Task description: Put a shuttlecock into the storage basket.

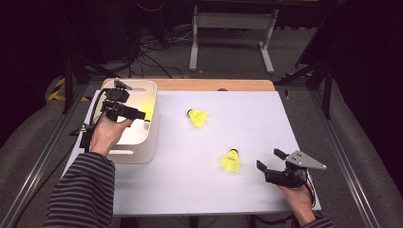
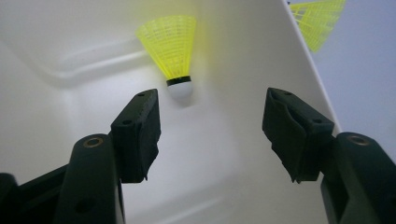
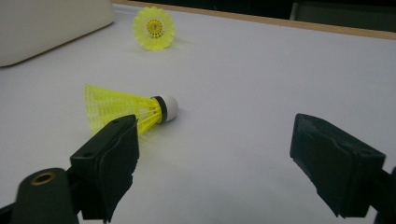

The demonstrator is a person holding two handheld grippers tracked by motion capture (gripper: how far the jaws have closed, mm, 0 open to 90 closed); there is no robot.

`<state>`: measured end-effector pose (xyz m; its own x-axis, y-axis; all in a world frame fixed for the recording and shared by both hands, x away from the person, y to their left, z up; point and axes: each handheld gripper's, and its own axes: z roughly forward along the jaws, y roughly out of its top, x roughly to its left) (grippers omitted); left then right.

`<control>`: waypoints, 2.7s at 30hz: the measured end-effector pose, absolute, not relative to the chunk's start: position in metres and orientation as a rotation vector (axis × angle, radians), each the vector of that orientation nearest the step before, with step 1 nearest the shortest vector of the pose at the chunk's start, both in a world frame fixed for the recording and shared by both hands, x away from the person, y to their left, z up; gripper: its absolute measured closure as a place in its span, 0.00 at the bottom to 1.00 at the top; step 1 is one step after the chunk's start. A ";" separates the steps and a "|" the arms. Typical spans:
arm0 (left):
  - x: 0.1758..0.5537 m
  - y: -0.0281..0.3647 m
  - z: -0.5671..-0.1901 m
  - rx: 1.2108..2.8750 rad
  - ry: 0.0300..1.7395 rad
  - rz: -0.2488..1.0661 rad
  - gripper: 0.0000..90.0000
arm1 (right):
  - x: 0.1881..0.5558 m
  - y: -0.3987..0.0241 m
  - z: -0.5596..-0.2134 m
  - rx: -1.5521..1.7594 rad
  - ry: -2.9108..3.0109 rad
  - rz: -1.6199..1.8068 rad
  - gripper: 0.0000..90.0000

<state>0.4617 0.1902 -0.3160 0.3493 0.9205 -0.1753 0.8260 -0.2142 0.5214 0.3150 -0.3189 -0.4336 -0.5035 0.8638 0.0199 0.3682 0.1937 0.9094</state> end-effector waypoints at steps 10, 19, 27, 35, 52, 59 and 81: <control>0.455 0.188 -0.310 2.088 1.486 0.215 0.43 | 0.315 -0.319 -0.434 1.146 1.968 1.279 0.18; 0.450 0.179 -0.304 2.100 1.443 0.206 0.43 | 0.315 -0.319 -0.434 1.147 1.968 1.279 0.18; 0.448 0.171 -0.301 2.119 1.416 0.201 0.44 | 0.315 -0.319 -0.434 1.144 1.968 1.281 0.18; 0.447 0.162 -0.299 2.131 1.386 0.197 0.44 | 0.315 -0.319 -0.433 1.145 1.968 1.282 0.18; 0.446 0.142 -0.297 2.180 1.319 0.209 0.45 | 0.315 -0.319 -0.434 1.142 1.969 1.282 0.18; 0.444 0.133 -0.297 2.193 1.293 0.207 0.46 | 0.315 -0.319 -0.433 1.142 1.969 1.282 0.18; 0.442 0.117 -0.294 2.212 1.249 0.209 0.45 | 0.315 -0.319 -0.433 1.143 1.969 1.283 0.18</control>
